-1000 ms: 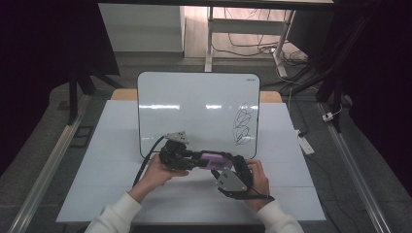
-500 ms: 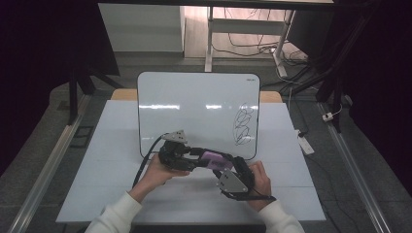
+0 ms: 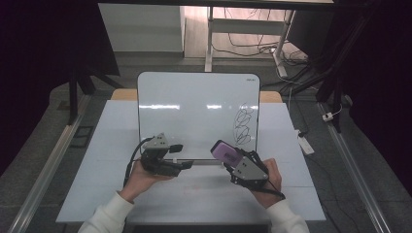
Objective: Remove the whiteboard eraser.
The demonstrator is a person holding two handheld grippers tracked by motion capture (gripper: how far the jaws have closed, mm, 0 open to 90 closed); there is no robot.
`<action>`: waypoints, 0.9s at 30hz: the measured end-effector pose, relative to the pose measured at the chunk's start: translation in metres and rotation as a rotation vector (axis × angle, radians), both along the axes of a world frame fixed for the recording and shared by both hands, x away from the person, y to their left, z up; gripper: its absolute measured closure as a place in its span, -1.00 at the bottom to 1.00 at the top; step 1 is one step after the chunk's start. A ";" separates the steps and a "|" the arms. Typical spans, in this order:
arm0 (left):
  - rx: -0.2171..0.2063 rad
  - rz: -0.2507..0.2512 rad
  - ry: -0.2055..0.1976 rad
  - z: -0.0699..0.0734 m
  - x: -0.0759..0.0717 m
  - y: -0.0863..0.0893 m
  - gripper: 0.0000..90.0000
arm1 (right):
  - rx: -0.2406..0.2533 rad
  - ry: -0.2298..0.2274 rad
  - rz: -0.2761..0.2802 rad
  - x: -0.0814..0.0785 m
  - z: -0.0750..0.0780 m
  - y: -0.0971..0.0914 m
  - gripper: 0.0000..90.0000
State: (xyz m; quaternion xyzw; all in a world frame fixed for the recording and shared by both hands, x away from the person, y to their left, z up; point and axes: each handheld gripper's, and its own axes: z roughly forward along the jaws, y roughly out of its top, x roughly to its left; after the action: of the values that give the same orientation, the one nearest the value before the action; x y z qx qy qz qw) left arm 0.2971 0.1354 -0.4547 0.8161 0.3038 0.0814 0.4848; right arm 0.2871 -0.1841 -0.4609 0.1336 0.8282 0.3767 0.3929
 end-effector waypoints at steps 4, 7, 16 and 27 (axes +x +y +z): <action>0.031 0.057 -0.012 -0.009 -0.014 0.020 -0.41 | 0.023 0.024 -0.043 0.006 0.002 -0.009 -0.12; 0.047 0.098 -0.002 -0.016 -0.023 0.036 -0.41 | 0.051 0.047 -0.071 0.012 0.003 -0.015 -0.12; 0.095 0.173 0.018 -0.037 -0.045 0.071 -0.41 | 0.107 0.045 -0.149 0.035 0.018 -0.023 -0.12; 0.078 0.235 0.032 -0.044 -0.045 0.093 -0.41 | 0.189 0.053 -0.281 0.083 0.044 -0.027 -0.12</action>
State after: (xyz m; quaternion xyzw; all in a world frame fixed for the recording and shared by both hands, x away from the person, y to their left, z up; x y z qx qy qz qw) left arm 0.2517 0.2288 -0.4988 0.7943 0.4018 0.1364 0.4349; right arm 0.3697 -0.2107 -0.4173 0.2942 0.7723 0.3908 0.4054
